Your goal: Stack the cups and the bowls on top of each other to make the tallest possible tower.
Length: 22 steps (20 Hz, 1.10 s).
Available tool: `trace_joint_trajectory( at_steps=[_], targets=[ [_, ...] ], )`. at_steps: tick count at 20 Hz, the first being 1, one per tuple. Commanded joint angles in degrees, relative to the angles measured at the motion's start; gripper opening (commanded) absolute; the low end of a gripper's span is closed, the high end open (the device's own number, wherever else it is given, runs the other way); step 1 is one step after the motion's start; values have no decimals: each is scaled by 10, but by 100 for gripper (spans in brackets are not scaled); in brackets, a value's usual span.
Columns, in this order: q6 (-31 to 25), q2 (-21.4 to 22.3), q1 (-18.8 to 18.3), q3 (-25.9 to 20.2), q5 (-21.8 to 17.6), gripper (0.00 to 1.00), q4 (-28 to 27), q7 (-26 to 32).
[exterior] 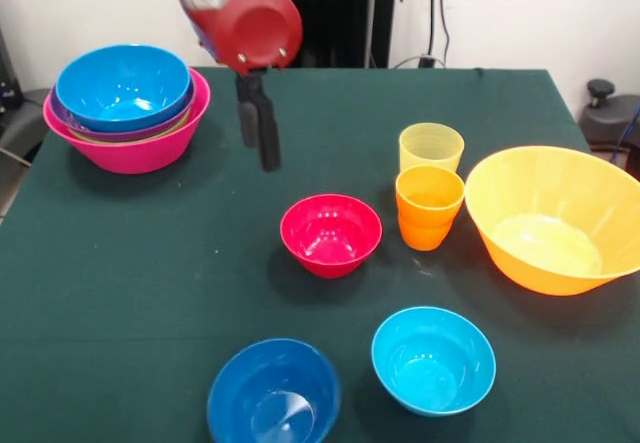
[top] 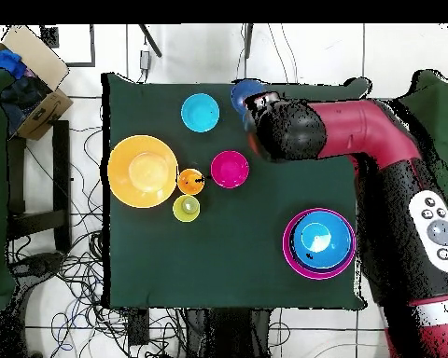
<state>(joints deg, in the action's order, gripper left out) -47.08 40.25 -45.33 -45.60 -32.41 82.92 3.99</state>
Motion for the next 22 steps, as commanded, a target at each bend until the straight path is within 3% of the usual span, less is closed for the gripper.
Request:
trace_joint_trajectory(
  at_steps=[1,4,7,11,15,22],
  targets=[
    [-105,15,2,-4,4,100,-56,55],
    [-69,4,-24,-22,0,100,-33,75],
    [24,-43,-97,-69,-4,100,37,115],
    [91,-103,-161,-107,-27,100,85,121],
    [61,-152,-198,-126,-1,100,94,109],
    [-41,-229,-268,-141,100,100,121,43]
  ],
)
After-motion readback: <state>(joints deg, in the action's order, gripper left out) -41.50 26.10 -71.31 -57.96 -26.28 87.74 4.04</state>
